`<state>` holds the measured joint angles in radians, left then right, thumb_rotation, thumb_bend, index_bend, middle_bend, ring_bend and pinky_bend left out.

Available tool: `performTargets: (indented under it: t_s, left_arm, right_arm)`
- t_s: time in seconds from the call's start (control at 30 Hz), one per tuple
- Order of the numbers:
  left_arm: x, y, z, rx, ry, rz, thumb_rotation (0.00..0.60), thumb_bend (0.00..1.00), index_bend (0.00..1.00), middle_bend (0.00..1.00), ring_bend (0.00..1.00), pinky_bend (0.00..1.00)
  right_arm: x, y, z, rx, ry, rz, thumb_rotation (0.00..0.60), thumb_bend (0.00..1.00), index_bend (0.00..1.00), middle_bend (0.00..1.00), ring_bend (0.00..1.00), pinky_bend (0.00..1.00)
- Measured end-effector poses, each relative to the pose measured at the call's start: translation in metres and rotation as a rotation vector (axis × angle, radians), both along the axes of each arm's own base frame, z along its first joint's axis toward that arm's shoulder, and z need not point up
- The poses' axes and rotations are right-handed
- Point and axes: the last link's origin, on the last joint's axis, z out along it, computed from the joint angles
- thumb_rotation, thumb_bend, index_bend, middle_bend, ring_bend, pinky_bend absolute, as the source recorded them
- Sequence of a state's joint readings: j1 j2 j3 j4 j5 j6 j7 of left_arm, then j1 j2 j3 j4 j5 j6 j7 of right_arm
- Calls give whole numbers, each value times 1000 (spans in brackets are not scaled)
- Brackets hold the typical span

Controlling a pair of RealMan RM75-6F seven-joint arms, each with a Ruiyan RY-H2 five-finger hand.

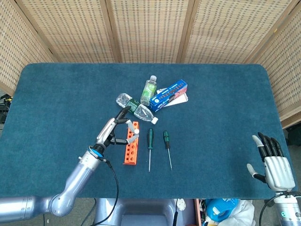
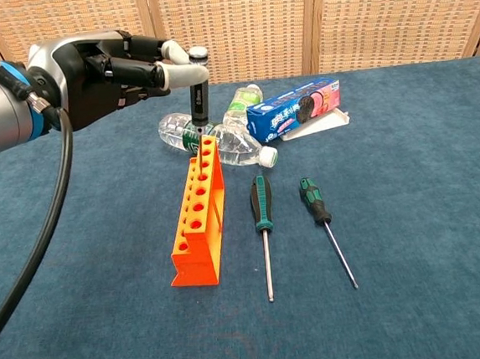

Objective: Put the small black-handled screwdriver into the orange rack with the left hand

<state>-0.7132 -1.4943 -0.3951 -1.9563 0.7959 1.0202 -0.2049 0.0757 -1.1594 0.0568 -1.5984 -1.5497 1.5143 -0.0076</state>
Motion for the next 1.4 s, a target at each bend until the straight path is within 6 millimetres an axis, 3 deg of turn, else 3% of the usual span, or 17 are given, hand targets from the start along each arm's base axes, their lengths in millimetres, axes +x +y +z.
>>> performTargets:
  t_s: [0.93, 1.4]
  left_arm:
    - [-19, -2, -26, -28, 57, 7, 600, 324, 622, 50, 0, 0]
    - [-25, 2, -26, -23, 68, 11, 600, 324, 623, 51, 0, 0]
  right_arm:
    - [-1, 0, 0, 0, 0, -1, 600, 282, 0, 0, 0, 0]
    - [0, 0, -1, 3, 2, 0, 600, 283, 0, 0, 0, 0]
